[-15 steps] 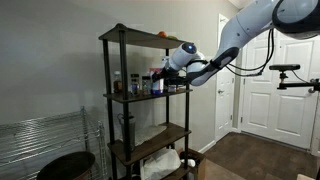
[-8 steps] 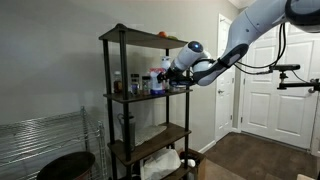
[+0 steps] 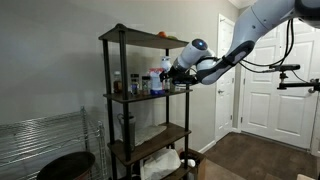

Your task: Pick up the box from the top shelf and place it on the second shelf.

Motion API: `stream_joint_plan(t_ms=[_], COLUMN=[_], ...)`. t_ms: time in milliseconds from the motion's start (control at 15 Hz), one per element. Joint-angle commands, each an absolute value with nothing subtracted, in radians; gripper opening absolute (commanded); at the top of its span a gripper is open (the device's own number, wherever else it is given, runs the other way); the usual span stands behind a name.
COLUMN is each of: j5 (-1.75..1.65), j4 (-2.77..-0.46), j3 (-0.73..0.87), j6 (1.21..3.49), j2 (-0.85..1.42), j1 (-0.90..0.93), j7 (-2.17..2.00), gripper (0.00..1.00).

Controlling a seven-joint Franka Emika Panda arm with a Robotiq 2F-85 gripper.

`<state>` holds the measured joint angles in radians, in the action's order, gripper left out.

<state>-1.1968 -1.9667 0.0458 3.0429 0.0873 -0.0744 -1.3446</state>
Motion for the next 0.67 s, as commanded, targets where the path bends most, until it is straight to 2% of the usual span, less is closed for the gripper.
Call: stream_joint_plan(t_ms=[0,600], j5=[-1.216,-1.101], j4=[-2.019,-2.206], j3=[0.051,0.043], j6=[3.085,3.17], j2=[0.044,-0.021], j1=[-0.081,-0.088], j7=[-1.346,-1.154], gripper=[1.0,1.0])
